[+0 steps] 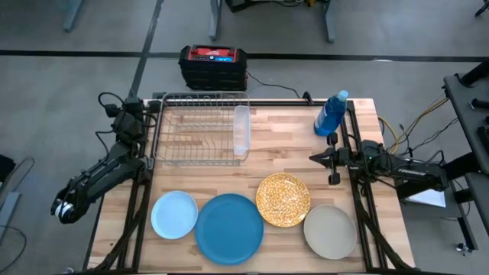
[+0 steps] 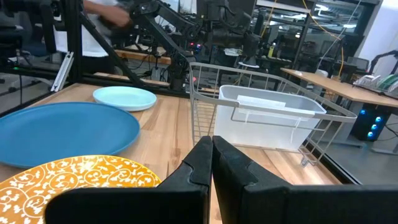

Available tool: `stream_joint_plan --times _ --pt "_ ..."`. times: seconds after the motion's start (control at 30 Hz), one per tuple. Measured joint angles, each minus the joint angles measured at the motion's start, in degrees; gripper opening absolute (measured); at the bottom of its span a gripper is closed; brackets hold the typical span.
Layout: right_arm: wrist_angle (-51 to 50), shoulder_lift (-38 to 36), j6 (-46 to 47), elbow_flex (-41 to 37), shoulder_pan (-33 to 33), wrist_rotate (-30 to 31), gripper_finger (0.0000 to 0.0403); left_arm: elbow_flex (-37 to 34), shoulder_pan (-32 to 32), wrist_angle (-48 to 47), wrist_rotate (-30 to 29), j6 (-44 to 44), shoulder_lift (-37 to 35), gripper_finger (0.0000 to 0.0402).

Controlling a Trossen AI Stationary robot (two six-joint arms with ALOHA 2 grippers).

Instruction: Sort dishes

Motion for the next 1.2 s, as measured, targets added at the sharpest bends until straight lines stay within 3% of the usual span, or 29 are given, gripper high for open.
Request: stream_joint_plan --times 1.1,1.2 --pt "0.0 0.0 0.0 0.0 0.0 0.0 0.0002 0.0 0.0 0.0 0.0 0.0 0.0 0.0000" --pt "0.0 0.0 0.0 0.0 0.0 0.0 0.0002 0.1 -0.2 0.1 0.0 -4.1 0.0 0.0000"
